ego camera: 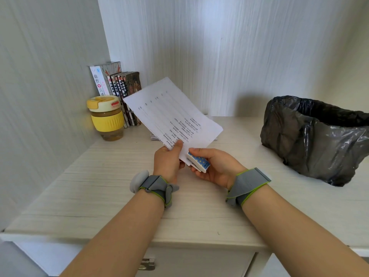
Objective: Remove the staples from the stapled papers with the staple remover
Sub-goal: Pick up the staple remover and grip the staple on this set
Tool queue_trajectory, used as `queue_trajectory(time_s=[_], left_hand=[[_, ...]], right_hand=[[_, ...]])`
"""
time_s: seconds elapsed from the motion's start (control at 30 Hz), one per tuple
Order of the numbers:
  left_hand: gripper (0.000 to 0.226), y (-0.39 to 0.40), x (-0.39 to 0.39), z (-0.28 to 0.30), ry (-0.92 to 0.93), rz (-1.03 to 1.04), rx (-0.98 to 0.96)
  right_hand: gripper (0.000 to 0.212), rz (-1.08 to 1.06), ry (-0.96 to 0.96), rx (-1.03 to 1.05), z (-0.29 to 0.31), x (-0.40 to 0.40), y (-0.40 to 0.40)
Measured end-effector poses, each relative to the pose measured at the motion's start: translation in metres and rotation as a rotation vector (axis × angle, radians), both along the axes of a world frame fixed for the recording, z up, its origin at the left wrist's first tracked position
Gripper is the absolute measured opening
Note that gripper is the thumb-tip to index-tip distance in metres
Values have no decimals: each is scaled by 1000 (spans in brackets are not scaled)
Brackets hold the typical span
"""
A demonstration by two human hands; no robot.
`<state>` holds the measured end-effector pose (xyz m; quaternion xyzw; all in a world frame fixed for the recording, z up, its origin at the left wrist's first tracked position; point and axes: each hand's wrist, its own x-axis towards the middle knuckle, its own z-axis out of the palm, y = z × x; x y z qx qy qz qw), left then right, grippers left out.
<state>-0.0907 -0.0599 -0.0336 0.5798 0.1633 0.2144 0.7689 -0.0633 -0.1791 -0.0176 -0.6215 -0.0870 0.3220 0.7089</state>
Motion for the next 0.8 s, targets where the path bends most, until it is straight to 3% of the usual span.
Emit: queue_trajectory(time_s=[0.13, 0.3, 0.8], left_hand=[[17, 0, 0, -2, 14, -25, 69], [18, -2, -2, 3, 73, -140, 22], [45, -3, -14, 12, 175, -490, 98]], right_hand=[[10, -23, 48, 23, 1, 0, -1], [11, -53, 108, 51, 3, 2, -4], [12, -11, 138, 56, 1, 6, -8]])
